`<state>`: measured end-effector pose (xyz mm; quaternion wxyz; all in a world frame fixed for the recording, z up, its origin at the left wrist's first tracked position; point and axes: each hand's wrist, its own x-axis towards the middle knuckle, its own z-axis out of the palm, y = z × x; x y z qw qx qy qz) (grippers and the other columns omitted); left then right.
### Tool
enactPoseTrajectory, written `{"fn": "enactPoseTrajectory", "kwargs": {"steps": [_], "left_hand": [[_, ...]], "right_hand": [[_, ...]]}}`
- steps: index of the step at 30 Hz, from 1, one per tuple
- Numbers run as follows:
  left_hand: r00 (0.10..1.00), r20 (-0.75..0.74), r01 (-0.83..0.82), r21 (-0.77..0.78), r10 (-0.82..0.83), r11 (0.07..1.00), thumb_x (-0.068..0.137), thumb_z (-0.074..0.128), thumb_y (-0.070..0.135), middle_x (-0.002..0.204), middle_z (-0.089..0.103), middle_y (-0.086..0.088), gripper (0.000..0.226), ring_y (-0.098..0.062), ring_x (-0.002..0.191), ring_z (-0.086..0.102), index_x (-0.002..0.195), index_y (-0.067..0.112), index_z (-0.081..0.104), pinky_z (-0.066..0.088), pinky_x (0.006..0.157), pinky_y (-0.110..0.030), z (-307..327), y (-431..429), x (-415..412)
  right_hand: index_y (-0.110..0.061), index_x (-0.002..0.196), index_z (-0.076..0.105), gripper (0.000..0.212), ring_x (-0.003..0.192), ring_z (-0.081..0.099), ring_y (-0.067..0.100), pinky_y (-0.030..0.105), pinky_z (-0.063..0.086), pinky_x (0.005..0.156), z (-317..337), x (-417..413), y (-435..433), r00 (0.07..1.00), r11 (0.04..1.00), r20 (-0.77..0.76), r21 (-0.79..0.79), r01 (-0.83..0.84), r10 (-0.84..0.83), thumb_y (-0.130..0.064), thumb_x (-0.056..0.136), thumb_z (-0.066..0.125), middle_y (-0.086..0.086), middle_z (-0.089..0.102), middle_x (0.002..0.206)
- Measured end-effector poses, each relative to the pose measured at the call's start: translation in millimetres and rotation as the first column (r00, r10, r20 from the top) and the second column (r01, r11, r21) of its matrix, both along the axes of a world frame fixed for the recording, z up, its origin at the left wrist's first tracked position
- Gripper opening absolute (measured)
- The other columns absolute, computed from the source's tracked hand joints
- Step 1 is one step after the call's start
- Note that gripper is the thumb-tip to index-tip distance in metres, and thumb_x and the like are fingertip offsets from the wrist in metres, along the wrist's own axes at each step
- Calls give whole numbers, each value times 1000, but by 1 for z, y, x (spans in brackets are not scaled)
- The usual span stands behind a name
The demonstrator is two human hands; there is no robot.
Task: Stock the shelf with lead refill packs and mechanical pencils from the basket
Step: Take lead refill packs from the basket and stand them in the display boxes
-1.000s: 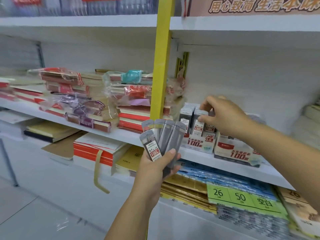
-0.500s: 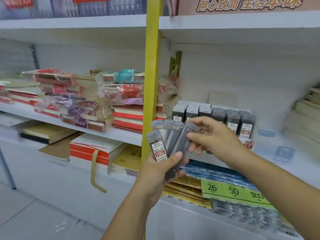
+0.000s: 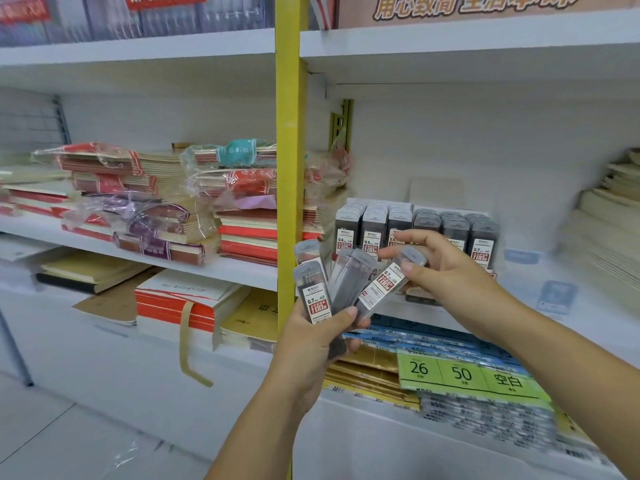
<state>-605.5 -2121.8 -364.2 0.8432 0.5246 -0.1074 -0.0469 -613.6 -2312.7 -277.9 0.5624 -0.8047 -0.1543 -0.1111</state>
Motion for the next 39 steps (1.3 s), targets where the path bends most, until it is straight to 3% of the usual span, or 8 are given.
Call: {"fn": "enactPoseTrajectory", "kwargs": {"steps": [9,12,16,20,24,29,33,39], "left_hand": [[998,4,-64,-59,64,996,88,72,9,111,76,-4,46,-24,94,76,122,36,58,60,65,-28,1,-11,3],[998,30,-47,-114,51,992,78,78,15,103,79,1,45,-23,95,76,113,37,61,61,64,-28,7,-16,3],[997,16,-72,-146,75,987,85,74,12,100,79,1,36,-21,90,77,109,36,63,61,62,-28,9,-25,9],[997,18,-69,-113,71,991,90,71,8,101,79,-2,31,-19,89,77,112,30,66,60,62,-27,8,-38,14],[999,12,-48,-110,49,993,89,72,8,99,79,2,32,-19,88,77,110,32,66,60,62,-27,7,-51,17],[1000,9,-24,-76,25,997,88,73,9,100,79,3,35,-19,89,77,114,31,64,60,63,-28,5,-62,17],[1000,15,-2,-59,3,998,86,74,12,101,79,3,33,-18,89,77,110,33,66,60,62,-26,3,-64,18],[1000,17,21,-42,-20,999,88,73,12,103,79,2,30,-17,88,77,108,32,67,60,62,-26,1,-63,18]], "right_hand": [[-16,117,51,25,95,71,12,24,55,76,-1,-1,-5,999,994,-13,107,31,-29,-7,94,57,-4,75,103],[-23,108,59,25,87,72,12,19,56,68,15,-6,-16,985,987,116,110,113,-126,-5,89,63,-4,75,98],[-37,97,66,38,82,72,13,25,59,67,56,-16,-50,876,967,422,14,253,-235,-1,87,66,-7,70,93],[-49,98,63,48,85,67,16,33,56,80,77,-18,-86,796,885,555,-211,415,-241,-2,87,66,-13,67,93],[-55,97,57,48,78,61,0,20,52,76,70,-11,-103,777,762,572,-370,532,-265,-10,86,69,-23,65,92],[-32,101,53,34,84,64,14,43,54,84,52,6,-113,805,782,506,-345,519,-310,-7,85,70,-14,65,92],[-39,95,54,31,84,61,7,33,52,81,49,11,-115,801,764,489,-350,542,-345,-14,85,71,-15,63,93],[-28,104,66,17,83,45,5,11,31,67,45,14,-112,766,558,553,-541,630,-329,-25,87,67,-8,46,102]]}}
